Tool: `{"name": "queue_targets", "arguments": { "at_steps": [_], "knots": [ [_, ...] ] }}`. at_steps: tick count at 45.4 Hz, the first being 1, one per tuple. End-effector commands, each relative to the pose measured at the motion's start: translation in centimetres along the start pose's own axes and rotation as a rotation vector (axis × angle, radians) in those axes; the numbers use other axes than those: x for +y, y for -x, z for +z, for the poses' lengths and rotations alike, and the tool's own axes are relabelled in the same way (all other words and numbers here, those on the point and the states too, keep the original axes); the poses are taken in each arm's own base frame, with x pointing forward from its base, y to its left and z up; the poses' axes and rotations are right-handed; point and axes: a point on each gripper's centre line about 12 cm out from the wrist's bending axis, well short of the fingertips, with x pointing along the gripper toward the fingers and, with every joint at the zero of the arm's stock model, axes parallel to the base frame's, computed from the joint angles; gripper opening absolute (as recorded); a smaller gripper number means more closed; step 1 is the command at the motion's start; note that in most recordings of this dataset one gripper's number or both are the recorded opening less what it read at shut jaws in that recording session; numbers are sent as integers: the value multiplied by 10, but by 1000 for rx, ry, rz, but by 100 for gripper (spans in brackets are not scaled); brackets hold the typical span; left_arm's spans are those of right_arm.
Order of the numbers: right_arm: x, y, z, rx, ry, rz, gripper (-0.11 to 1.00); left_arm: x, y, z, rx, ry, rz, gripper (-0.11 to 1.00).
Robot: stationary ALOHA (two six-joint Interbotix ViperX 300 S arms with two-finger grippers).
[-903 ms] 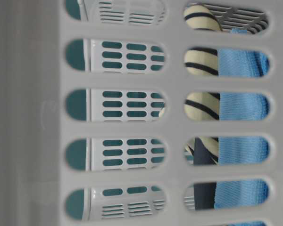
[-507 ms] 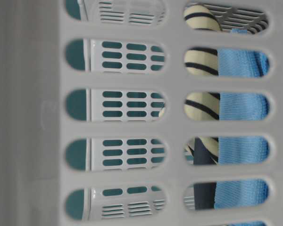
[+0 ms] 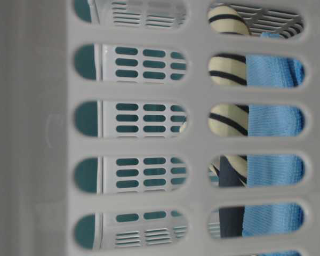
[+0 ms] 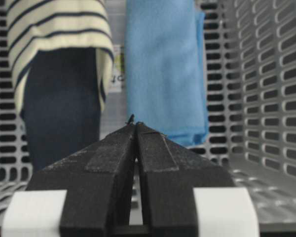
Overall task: Pick up the blue cloth from the shopping basket with the left arm.
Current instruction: 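Move the left gripper over the basket toward the blue cloth, then lower the left gripper onto the blue cloth and close on it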
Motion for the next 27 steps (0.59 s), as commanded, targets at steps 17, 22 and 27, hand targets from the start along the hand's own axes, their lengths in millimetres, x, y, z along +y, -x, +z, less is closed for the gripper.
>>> {"name": "queue_targets", "arguments": {
  "at_steps": [17,22,27],
  "knots": [
    [-1,-2,7,-20,-9,-8,1,-9,-68,25,148,24,3,55],
    [-2,-1,7,-20,-30,-9,15,-9,-78,23,185,42,8,83],
    [-3,-2,7,-19,-55,-15,50,-11,-95,14,231,51,9,90]
  ]
}}
